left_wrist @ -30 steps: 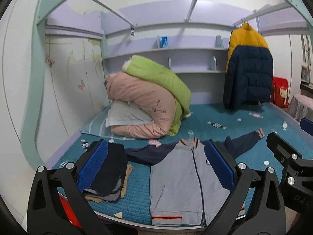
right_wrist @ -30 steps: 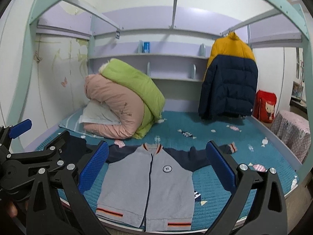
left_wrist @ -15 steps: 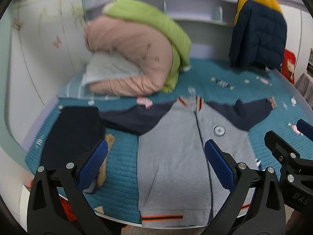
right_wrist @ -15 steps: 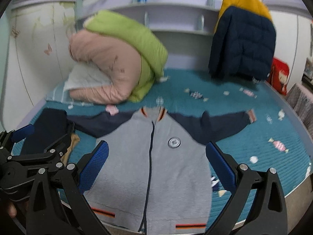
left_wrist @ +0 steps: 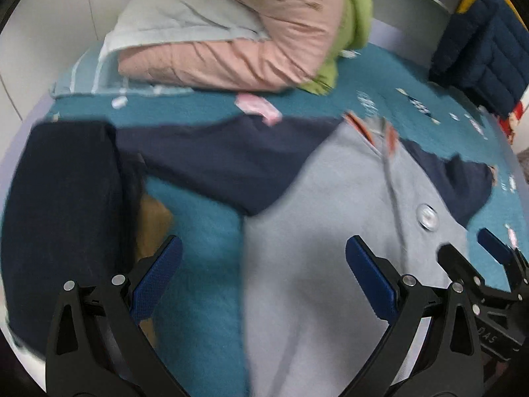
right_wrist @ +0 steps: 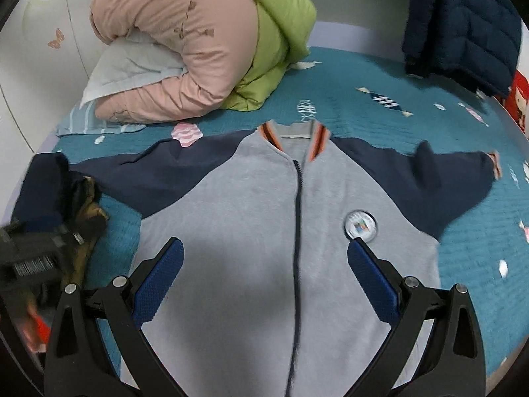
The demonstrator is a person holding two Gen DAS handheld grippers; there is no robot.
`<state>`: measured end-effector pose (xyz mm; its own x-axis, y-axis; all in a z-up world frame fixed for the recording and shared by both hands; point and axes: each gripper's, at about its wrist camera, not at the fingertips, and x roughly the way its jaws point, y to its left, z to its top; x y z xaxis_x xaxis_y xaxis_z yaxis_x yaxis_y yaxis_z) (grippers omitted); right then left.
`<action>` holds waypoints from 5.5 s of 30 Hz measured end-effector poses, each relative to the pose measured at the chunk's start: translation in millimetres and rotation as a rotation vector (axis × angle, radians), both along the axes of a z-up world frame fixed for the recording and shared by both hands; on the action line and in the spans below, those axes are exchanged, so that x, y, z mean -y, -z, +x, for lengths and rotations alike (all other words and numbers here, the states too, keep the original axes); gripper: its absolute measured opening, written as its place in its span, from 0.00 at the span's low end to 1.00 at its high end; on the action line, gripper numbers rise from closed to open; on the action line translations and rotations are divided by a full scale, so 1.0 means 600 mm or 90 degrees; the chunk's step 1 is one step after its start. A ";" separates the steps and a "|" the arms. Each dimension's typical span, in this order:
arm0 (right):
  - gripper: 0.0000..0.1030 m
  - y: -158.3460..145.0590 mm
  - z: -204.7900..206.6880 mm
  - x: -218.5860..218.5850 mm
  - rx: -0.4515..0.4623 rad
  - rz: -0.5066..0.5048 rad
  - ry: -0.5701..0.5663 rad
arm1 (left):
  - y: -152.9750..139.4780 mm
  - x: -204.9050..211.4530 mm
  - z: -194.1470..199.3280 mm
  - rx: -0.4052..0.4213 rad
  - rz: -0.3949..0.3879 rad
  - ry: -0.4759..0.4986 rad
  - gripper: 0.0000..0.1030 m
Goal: Fold large clothes
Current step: 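Lower both tools toward the jacket's navy sleeves, then grasp the striped cuff of one navy sleeve with the left gripper, then fold the held sleeve across the jacket body with the left gripper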
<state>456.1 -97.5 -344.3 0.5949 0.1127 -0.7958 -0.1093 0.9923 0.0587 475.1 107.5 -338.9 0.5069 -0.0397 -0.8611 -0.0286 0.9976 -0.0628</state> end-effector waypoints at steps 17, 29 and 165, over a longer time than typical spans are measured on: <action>0.93 0.098 0.142 -0.099 -0.044 -0.008 -0.087 | -0.052 -0.385 0.257 -0.088 -0.096 -0.159 0.96; 0.93 0.136 0.173 -0.129 -0.065 -0.007 -0.102 | 0.121 -0.560 0.329 -0.320 -0.120 -0.275 0.96; 0.44 0.200 0.188 0.938 -0.020 0.330 0.489 | 0.279 0.596 0.173 -0.170 -0.066 0.289 0.91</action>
